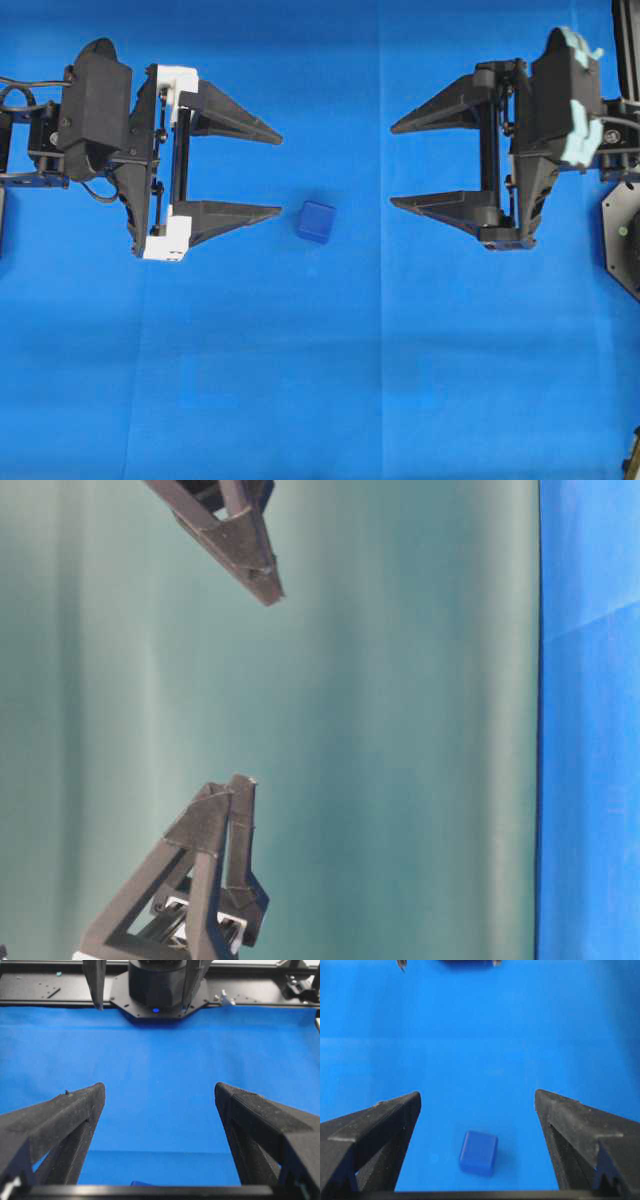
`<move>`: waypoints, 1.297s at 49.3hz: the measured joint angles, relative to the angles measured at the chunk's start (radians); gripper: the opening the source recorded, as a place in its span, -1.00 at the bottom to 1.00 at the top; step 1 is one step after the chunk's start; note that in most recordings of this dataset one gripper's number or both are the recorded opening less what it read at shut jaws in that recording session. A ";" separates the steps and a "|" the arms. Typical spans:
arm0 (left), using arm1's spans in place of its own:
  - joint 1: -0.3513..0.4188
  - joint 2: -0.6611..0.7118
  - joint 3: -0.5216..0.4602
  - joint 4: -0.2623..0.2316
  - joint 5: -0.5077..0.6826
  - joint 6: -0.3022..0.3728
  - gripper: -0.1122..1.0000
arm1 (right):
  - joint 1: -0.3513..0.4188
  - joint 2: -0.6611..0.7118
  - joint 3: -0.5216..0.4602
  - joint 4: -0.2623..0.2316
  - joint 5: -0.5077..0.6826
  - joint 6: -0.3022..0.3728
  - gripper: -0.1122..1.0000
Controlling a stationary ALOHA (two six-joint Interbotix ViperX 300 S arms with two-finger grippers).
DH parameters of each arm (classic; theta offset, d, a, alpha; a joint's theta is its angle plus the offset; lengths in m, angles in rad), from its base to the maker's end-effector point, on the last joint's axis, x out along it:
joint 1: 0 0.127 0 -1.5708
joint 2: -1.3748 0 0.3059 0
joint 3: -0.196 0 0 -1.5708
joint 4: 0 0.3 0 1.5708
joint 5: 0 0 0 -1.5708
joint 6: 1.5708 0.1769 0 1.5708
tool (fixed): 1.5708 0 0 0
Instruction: Handover the blue block to the right arm after grasping it with the left arm, then place it in the designated position.
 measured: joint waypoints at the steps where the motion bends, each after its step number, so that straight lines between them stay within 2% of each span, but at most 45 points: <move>1: 0.000 0.000 0.000 0.000 0.000 0.000 0.88 | 0.002 -0.003 0.003 -0.005 -0.011 0.000 0.84; 11: 0.000 0.000 0.000 0.000 0.000 0.000 0.88 | 0.000 -0.037 0.057 -0.046 -0.149 0.000 0.84; 19: 0.000 0.000 0.000 0.000 0.000 0.000 0.88 | -0.009 -0.040 0.121 -0.052 -0.253 -0.002 0.84; 26: 0.000 0.000 0.000 0.000 -0.002 0.000 0.88 | -0.012 -0.035 0.149 -0.052 -0.299 0.000 0.84; 64: 0.000 0.000 0.000 0.000 0.000 0.000 0.88 | -0.011 -0.035 0.152 -0.052 -0.307 0.000 0.84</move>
